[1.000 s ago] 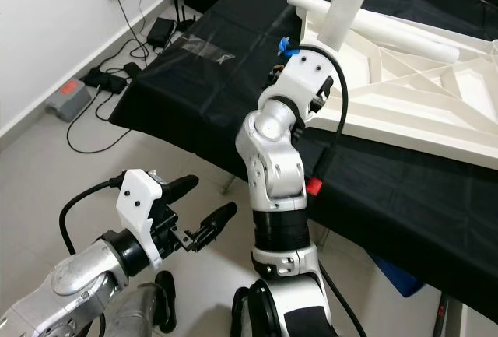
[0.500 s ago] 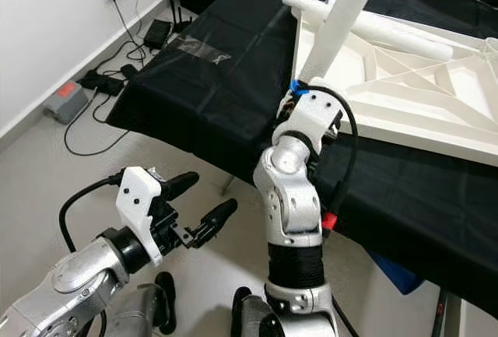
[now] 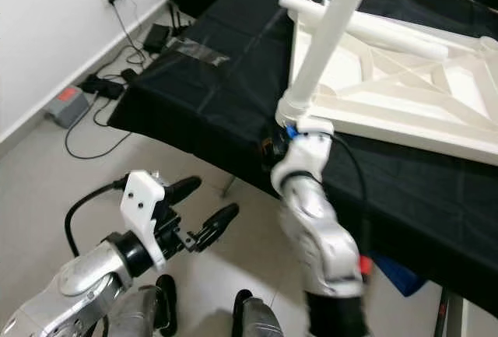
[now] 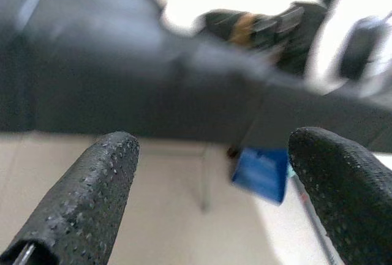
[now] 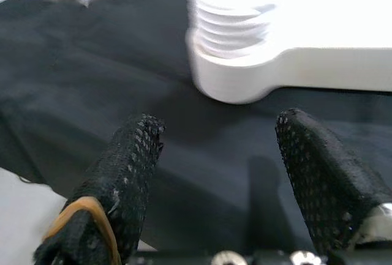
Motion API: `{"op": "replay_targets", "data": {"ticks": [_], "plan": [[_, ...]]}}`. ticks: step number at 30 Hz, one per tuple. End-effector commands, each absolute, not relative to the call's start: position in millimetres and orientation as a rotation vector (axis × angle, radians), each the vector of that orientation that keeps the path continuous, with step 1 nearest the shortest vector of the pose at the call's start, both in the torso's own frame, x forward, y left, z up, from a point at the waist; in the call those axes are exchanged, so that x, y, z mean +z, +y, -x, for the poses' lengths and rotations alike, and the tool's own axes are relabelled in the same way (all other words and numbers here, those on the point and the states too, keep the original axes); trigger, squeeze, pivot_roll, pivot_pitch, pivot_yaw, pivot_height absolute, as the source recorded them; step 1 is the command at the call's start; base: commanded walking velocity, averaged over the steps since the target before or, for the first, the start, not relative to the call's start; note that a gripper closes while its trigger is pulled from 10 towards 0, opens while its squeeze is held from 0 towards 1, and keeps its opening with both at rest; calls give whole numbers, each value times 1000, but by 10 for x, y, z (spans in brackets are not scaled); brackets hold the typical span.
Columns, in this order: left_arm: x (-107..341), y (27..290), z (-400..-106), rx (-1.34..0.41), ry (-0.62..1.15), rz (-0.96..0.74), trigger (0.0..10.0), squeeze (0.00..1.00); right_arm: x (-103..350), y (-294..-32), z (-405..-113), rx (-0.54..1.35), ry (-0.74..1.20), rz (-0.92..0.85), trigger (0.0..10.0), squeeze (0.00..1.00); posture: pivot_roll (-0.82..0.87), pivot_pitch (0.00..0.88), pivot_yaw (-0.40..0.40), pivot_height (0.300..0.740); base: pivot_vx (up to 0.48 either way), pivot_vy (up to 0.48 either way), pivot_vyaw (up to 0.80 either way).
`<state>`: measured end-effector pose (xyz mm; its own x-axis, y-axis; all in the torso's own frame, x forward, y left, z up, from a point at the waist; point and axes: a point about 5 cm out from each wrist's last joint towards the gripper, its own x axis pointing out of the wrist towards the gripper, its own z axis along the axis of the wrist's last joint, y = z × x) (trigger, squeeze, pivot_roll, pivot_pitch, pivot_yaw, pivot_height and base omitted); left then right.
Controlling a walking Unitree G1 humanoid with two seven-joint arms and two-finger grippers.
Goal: Building children table
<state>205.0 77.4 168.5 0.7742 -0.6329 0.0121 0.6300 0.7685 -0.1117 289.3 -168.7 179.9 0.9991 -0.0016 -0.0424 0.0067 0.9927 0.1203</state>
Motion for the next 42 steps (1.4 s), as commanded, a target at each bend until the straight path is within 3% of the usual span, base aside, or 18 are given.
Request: {"op": "replay_targets", "data": {"ticks": [1,5,13,25,33,42], "plan": [[1592,775,-2033,-664,46,91,10000,0,1763,-1772,-2836,10,4,-94,10000,0,123,205,-82,740,0,0,0],[1499,803,-2055,-608,63,68,10000,0,1600,-1778,-2643,-18,10,-16,10000,0,121,168,-74,740,0,0,0],[1439,751,-2064,-590,73,63,10000,0,1399,-1496,-2436,95,52,-68,10000,0,121,122,-54,740,0,0,0],[1305,763,-2156,-539,71,34,10000,0,1313,-1420,-2511,135,29,-45,10000,0,117,73,-53,740,0,0,-681],[1285,772,-2195,-527,76,47,10000,0,1311,-1398,-2533,145,16,-34,10000,0,117,64,-56,740,0,0,0],[1279,761,-2223,-532,60,39,10000,0,1296,-1408,-2576,133,7,-38,10000,0,118,59,-55,740,400,0,0]]}}
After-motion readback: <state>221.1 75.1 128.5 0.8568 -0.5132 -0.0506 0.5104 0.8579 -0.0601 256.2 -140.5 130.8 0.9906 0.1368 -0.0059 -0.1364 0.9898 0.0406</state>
